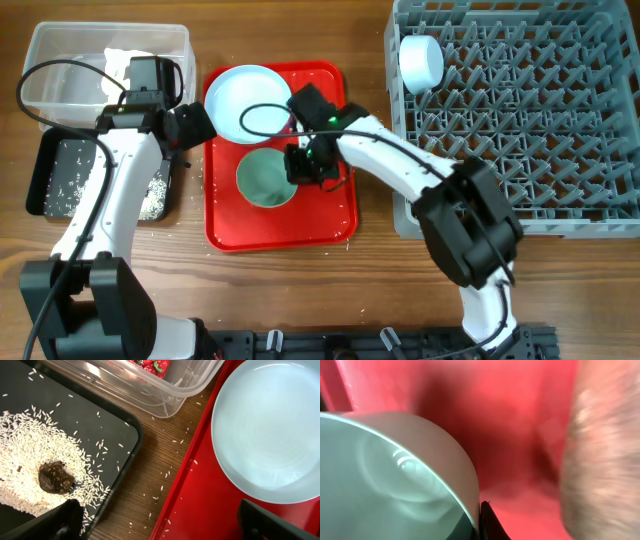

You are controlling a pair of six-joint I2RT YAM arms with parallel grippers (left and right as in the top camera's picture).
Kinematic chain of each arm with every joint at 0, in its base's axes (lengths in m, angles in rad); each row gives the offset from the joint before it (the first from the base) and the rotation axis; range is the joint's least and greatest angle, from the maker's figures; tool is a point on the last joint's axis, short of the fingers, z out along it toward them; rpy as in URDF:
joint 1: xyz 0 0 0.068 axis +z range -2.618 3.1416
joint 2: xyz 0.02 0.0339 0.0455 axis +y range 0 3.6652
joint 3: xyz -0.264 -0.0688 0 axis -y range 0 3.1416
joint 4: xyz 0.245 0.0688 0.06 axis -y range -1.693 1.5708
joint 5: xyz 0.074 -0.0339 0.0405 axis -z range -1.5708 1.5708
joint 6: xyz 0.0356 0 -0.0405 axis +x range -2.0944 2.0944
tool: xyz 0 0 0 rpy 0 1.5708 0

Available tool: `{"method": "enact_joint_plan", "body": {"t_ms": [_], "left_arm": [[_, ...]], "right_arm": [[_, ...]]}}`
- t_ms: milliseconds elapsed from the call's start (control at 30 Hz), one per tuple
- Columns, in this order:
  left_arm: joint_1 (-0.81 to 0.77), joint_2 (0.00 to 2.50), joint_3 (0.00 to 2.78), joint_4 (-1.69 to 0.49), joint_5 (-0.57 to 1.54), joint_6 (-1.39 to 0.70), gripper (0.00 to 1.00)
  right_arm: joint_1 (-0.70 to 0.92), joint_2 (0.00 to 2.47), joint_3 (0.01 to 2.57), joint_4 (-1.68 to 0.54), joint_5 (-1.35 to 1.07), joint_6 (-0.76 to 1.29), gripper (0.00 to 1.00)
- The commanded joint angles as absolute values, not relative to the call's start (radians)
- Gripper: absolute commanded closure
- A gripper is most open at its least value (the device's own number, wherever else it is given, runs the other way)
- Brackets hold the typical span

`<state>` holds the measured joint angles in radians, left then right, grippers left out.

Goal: Sort waste into correct bins and load items into the dishwasher rack
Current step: 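Lift the light-blue bowl with the right gripper and place it in the rack, then move the right gripper back to the red tray and grasp the light-blue plate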

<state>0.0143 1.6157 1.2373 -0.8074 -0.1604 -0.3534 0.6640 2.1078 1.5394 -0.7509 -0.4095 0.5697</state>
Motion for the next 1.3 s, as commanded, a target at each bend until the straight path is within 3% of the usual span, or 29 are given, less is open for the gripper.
{"method": "enact_joint_plan", "body": {"t_ms": [0,200,267,400,500,833,1033,1267], "left_arm": [[0.021,1.602,1.244,-0.805,-0.173,-0.348,0.0],[0.021,1.602,1.244,-0.805,-0.173,-0.348,0.0],[0.021,1.602,1.244,-0.805,-0.173,-0.348,0.0],[0.021,1.602,1.244,-0.805,-0.173,-0.348,0.0],[0.021,1.602,1.244,-0.805,-0.173,-0.348,0.0],[0.021,1.602,1.244,-0.805,-0.173,-0.348,0.0],[0.021,1.602,1.244,-0.805,-0.173,-0.348,0.0],[0.021,1.602,1.244,-0.805,-0.173,-0.348,0.0]], "right_arm": [[0.66,1.927,1.554,-0.749,-0.318,0.522,0.96],[0.574,1.598,1.554,-0.756,0.15,0.523,0.96],[0.524,1.526,1.554,-0.768,0.429,0.522,0.96],[0.457,1.496,1.553,-0.848,0.921,0.493,0.96],[0.402,1.539,1.549,-0.886,1.073,0.384,0.96],[0.35,1.892,1.549,-0.907,1.101,-0.044,0.96],[0.37,1.95,1.549,-0.945,1.095,-0.073,0.96],[0.408,1.95,1.549,-1.038,0.907,-0.078,0.95]]}}
